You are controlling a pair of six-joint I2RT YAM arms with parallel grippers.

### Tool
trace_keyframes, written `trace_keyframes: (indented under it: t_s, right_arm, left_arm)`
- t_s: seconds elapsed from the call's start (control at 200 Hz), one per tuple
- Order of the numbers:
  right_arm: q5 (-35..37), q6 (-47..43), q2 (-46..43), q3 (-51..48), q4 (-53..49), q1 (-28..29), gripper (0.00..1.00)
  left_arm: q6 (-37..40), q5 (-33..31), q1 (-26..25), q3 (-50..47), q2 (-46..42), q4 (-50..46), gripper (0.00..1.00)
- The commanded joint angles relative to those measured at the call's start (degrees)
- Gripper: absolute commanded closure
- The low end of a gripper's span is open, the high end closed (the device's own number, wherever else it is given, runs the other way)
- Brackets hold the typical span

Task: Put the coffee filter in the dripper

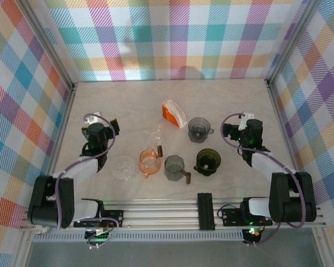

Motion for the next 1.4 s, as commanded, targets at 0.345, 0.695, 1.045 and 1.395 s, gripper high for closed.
trace_keyframes:
  t_s: [0.345,0.695,1.045,1.395]
  right_arm:
    - [14.65,35.37,-11.96,5.19,-23.05,1.34,0.01]
    - [-13.22,21.82,-14.63,8.91,-30.16,9.91,0.01]
    - [-12.97,11.57,-0.29,18.66,-36.03,35.14,0.01]
    - [-13.8,9.04,10.28,21.88,-36.8,43.0,0.07]
  left_arm:
    - [-38.93,-5.46,0.63,24.3,-4.14,-48.72,0.0]
    - [-39.18,21.67,-1.37,17.58,-18.06,-47.42,0.02]
    - [-37.16,24.09,-10.84,13.26,-31.89,-55.73,0.01]
    - [-38.59,28.6,-12.98,8.47,-36.0,-56.53,0.02]
